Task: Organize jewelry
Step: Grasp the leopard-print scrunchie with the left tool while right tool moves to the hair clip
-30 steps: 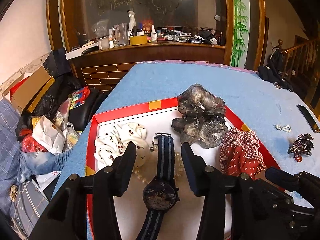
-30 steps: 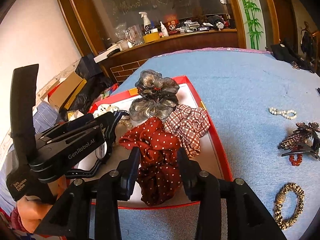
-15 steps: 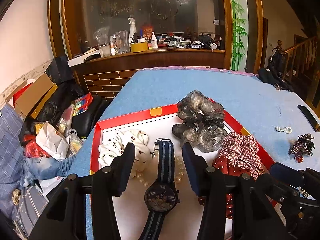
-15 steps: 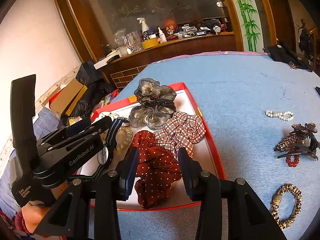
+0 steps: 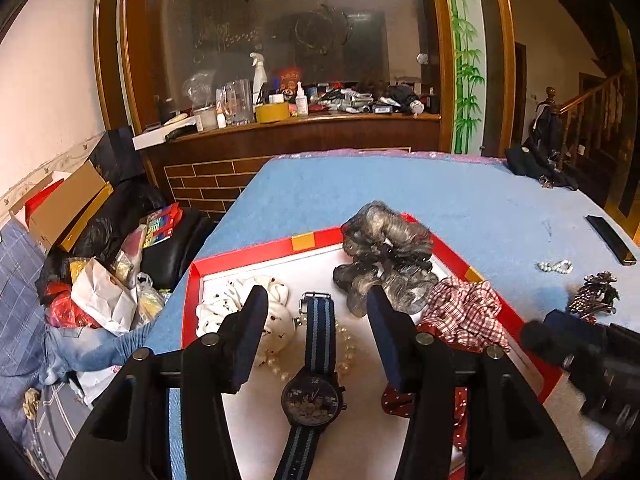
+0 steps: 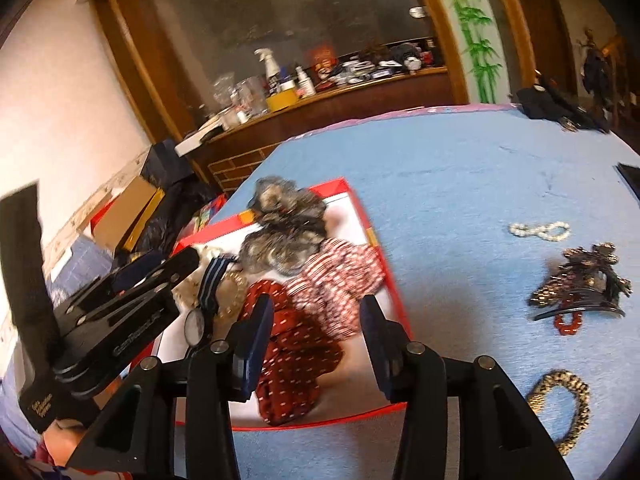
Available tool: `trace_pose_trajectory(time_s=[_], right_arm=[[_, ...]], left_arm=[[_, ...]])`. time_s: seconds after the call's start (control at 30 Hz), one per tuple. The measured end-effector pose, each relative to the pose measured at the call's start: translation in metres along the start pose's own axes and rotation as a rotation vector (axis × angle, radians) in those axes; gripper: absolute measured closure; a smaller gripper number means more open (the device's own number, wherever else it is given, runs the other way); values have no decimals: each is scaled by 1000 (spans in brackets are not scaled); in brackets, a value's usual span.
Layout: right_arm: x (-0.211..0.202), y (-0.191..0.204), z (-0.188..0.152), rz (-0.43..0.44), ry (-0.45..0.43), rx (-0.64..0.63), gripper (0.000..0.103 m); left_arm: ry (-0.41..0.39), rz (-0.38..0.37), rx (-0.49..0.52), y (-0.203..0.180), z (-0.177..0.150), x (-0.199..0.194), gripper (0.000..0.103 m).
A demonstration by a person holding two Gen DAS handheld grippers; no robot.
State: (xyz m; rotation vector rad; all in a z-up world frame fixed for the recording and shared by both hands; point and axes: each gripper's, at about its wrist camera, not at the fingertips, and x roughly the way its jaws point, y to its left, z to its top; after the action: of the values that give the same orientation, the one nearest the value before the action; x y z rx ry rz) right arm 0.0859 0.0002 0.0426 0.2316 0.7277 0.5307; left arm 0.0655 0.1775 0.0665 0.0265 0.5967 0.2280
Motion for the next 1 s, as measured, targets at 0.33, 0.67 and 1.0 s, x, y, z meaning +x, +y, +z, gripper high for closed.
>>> trace_pose_trajectory(time_s=[0.33,0.67,1.0], right_arm=[[-47,-57,8,-63,-89,166,52],[-114,-148,-1,-240,-181,312,49],[-124,-183,-9,-251,-162,382,49]], left_arm=[[-13,-21,-33,5,3,-1,51],[-1,-144,28,-22,4,-16,51],[90,-437,200,-124,-10,-54,41]])
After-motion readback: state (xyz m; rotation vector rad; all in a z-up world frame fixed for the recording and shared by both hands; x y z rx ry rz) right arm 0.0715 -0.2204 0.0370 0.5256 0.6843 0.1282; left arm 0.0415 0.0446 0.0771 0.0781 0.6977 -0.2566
